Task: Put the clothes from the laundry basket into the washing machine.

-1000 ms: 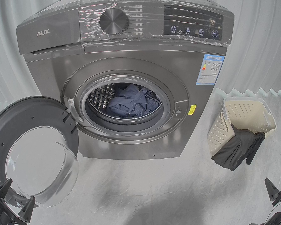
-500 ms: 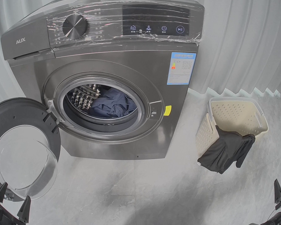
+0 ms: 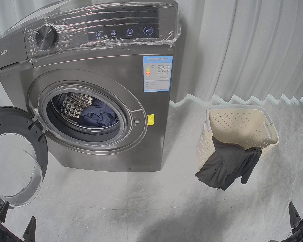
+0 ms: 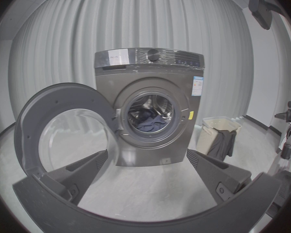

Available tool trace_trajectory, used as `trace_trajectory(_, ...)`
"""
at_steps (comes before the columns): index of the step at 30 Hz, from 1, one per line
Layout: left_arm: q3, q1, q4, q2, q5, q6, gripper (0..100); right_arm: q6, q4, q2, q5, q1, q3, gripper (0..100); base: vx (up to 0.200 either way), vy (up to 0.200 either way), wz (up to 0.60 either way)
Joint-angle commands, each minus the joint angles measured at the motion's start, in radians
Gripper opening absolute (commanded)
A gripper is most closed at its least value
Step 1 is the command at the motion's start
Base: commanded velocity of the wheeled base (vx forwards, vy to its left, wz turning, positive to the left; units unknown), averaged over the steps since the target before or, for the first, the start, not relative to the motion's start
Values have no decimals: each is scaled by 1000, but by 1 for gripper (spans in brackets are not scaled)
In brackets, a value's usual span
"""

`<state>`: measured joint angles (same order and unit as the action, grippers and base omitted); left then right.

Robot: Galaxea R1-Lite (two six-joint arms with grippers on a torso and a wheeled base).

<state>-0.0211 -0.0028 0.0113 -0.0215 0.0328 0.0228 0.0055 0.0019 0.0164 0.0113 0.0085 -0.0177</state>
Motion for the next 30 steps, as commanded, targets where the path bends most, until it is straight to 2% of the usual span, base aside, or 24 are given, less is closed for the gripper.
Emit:
trace_trajectory(1, -13, 3, 18, 21, 44, -24, 100, -4, 3, -16, -1, 5, 16, 100, 0, 0, 0)
trace_trajectory(2, -13, 3, 18, 21, 44, -24, 100, -4, 3, -16, -1, 5, 16, 100, 0, 0, 0)
trace_trajectory(3, -14, 3, 16, 20, 42, -52, 100, -6, 1, -16, -1, 5, 16, 100, 0, 0, 0)
trace_trajectory(4, -14, 3, 13, 20, 41, -60, 100, -6, 1, -16, -1, 5, 16, 100, 0, 0, 0)
trace_trajectory(6, -8, 4, 9, 21, -36, -53, 100, -6, 1, -16, -1, 5, 16, 100, 0, 0, 0)
trace_trajectory(8, -11, 4, 16, 21, -65, -41, 100, -6, 1, -16, -1, 5, 16, 100, 0, -100, 0)
trace_trajectory(11, -14, 3, 19, 12, -11, -37, 100, -6, 1, -16, -1, 5, 16, 100, 0, -200, 0)
trace_trajectory(12, -8, 4, 9, 21, 3, -20, 100, -6, 1, -16, -1, 5, 16, 100, 0, -200, 0)
trace_trajectory(14, 10, 6, 1, 21, -4, 14, 100, -6, 1, -16, -1, 5, 16, 100, 0, -200, 0)
trace_trajectory(16, 18, 4, -2, 21, -8, 26, 100, -6, 1, -16, -1, 5, 16, 100, 0, -200, 0)
trace_trajectory(18, 20, 4, -2, 21, -8, 23, 100, -6, 1, -16, -1, 5, 16, 100, 0, -200, 0)
trace_trajectory(19, 20, 3, -5, 20, -10, -6, 100, -6, 1, -16, -1, 5, 16, 100, 0, -200, 0)
trace_trajectory(27, 20, 3, -4, 20, -10, -17, 100, -6, 1, -16, -1, 5, 16, 100, 0, -200, 0)
trace_trajectory(30, 20, 3, -5, 21, -10, -12, 100, -7, 6, -16, -1, 5, 16, 100, 0, -200, 0)
